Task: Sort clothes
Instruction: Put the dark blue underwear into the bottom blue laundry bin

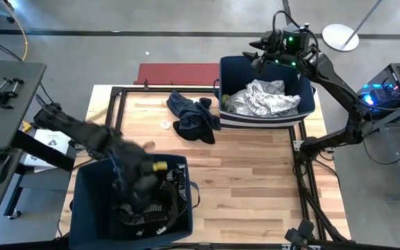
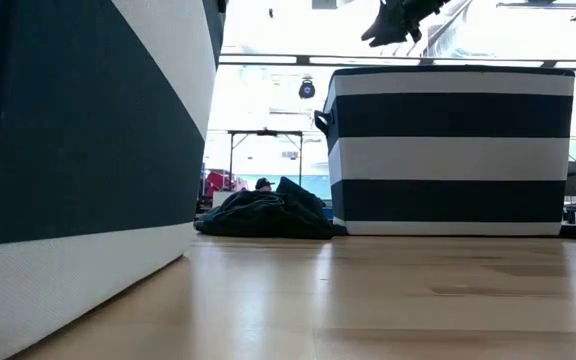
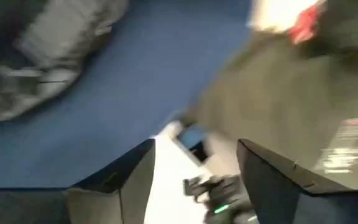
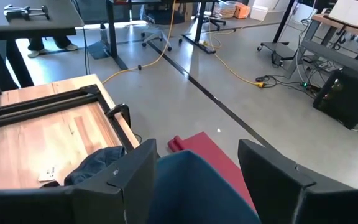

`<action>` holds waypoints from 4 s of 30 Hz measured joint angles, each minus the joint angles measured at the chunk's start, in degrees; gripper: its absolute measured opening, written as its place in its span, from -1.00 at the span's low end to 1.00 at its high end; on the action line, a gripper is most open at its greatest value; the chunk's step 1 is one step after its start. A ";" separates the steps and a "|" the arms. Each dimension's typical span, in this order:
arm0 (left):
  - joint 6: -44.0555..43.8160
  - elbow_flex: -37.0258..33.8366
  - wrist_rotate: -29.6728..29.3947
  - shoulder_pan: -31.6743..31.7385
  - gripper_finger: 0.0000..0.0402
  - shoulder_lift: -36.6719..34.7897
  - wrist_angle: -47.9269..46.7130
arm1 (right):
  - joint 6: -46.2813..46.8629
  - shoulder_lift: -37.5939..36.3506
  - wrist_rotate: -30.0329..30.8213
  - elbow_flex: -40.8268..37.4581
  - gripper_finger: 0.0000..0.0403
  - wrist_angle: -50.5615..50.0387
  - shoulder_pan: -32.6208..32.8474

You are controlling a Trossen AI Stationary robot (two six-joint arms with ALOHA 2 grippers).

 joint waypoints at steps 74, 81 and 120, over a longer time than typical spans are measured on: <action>95.66 6.51 -39.06 49.89 -0.92 43.20 0.82 | 22.60 -25.24 3.66 0.00 0.07 -20.41 0.07; 95.14 6.53 -39.90 49.94 -0.98 28.66 -1.03 | 21.43 -25.16 3.75 0.00 0.07 -20.41 0.09; 38.89 30.19 -32.56 -9.26 -1.00 13.94 -41.33 | 8.56 -7.22 2.54 0.02 0.07 17.22 0.07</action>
